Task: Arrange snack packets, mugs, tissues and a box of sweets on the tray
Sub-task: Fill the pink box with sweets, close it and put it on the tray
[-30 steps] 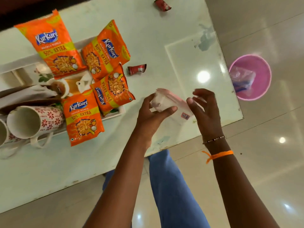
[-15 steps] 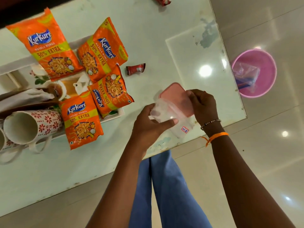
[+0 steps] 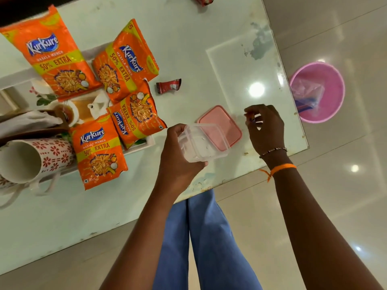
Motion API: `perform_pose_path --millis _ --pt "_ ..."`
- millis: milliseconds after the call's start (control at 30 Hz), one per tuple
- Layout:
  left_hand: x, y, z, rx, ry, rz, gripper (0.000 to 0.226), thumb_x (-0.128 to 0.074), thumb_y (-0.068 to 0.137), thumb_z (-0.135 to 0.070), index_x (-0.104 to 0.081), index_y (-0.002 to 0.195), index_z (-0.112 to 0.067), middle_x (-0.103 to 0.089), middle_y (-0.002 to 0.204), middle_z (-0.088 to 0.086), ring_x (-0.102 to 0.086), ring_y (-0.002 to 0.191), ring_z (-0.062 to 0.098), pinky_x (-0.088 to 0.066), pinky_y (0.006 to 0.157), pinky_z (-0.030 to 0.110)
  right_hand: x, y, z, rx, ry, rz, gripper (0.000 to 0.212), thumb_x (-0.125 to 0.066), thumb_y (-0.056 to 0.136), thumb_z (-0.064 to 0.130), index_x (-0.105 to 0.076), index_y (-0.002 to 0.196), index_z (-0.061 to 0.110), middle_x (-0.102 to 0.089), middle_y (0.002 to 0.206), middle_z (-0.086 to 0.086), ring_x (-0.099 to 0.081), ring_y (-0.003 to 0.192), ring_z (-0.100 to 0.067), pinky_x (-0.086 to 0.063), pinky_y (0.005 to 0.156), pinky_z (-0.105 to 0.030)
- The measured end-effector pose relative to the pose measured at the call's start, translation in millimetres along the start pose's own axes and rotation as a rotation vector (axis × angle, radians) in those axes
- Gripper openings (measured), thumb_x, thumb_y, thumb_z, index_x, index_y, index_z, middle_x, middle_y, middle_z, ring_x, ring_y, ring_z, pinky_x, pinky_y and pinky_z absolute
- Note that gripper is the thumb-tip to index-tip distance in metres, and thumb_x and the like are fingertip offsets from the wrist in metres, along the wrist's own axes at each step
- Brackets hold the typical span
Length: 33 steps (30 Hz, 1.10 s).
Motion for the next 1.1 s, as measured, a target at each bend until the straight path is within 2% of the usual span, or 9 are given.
perform_pose_path --millis 67,200,300,533,700,800,933,1033,1100 --pt "-1.3 -0.4 -1.2 -0.004 -0.021 -0.025 0.079 -0.084 0.055 -0.007 -0.039 0.116 -0.028 -0.053 0.119 -0.006 -0.055 0.109 0.016 -0.051 0.084 0.027 4.5 -7.4 22.1 0.085 0.145 0.132 0.029 -0.057 0.079 -0.006 -0.063 0.103 0.009 -0.062 0.102 -0.011 -0.061 0.078 -0.016 -0.048 0.069 -0.004" --pt "-1.5 -0.9 -0.6 0.007 -0.096 -0.060 0.078 -0.084 0.056 -0.007 -0.039 0.118 -0.024 -0.056 0.121 -0.003 -0.058 0.110 0.015 -0.053 0.089 0.036 -3.9 -11.1 65.2 0.202 0.154 0.546 0.019 -0.066 0.081 0.019 -0.065 0.099 0.025 -0.067 0.102 0.000 -0.062 0.080 -0.012 -0.048 0.072 -0.010" --pt "0.3 -2.1 2.6 0.016 -0.119 -0.097 0.079 -0.084 0.056 -0.004 -0.039 0.118 -0.025 -0.054 0.123 -0.003 -0.057 0.112 0.017 -0.053 0.091 0.039 -24.7 16.5 90.3 0.264 0.026 0.407 0.012 -0.062 0.083 0.017 -0.070 0.091 0.016 -0.070 0.099 -0.004 -0.061 0.076 -0.015 -0.039 0.066 -0.004" --pt "-0.3 -2.8 8.3 0.051 -0.118 -0.106 0.082 -0.086 0.053 -0.009 -0.039 0.120 -0.020 -0.054 0.124 0.000 -0.052 0.117 0.020 -0.052 0.094 0.042 -105.4 76.6 111.8 0.401 -0.300 0.422 0.037 -0.061 0.083 0.018 -0.055 0.119 0.013 -0.050 0.126 -0.012 -0.047 0.114 -0.029 -0.046 0.090 -0.035" --pt "-2.5 1.7 3.2 0.052 -0.135 -0.118 0.079 -0.086 0.054 -0.012 -0.039 0.117 -0.024 -0.053 0.113 -0.013 -0.053 0.113 0.013 -0.052 0.093 0.034 -98.8 90.0 101.0 0.399 -0.311 0.328 0.023 -0.052 0.082 0.009 -0.063 0.101 0.006 -0.060 0.109 -0.018 -0.056 0.101 -0.034 -0.043 0.076 -0.032" --pt "-6.6 6.2 -4.1 0.056 -0.156 -0.135 0.078 -0.086 0.054 -0.014 -0.039 0.115 -0.025 -0.053 0.108 -0.017 -0.055 0.108 0.011 -0.052 0.088 0.025 -64.9 87.4 91.3 0.328 -0.166 0.252 0.020 -0.060 0.078 0.012 -0.066 0.096 0.006 -0.067 0.099 -0.017 -0.062 0.088 -0.030 -0.045 0.080 -0.034" --pt "-15.1 11.0 -16.0 0.058 -0.179 -0.155 0.076 -0.086 0.054 -0.016 -0.038 0.112 -0.029 -0.049 0.101 -0.029 -0.056 0.095 -0.001 -0.048 0.073 0.003 -15.9 61.2 86.8 0.345 -0.057 0.428 0.017 -0.070 0.075 0.011 -0.065 0.091 0.011 -0.066 0.091 -0.009 -0.058 0.077 -0.017 -0.051 0.077 -0.032" --pt "-18.1 15.4 -24.8 0.043 -0.180 -0.180 0.077 -0.086 0.056 -0.020 -0.037 0.114 -0.029 -0.048 0.103 -0.028 -0.054 0.092 -0.008 -0.045 0.071 0.000 7.2 48.8 86.1 0.342 -0.134 0.734 0.022 -0.075 0.071 0.021 -0.065 0.091 0.025 -0.064 0.099 0.000 -0.058 0.092 -0.014 -0.046 0.080 -0.021" --pt "-18.4 19.9 -29.0 0.027 -0.181 -0.201 0.080 -0.086 0.057 -0.022 -0.037 0.120 -0.026 -0.049 0.107 -0.024 -0.053 0.093 -0.009 -0.046 0.075 0.002 11.6 56.8 88.0 0.319 -0.133 0.782 0.023 -0.074 0.071 0.027 -0.065 0.093 0.028 -0.063 0.102 0.004 -0.057 0.097 -0.013 -0.045 0.084 -0.022"
Point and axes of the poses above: each hand's wrist, its own y-axis towards the middle knuckle, its own x-axis out of the back of the hand, z = x × y, the point moved 2 cm from there along y, towards the middle knuckle
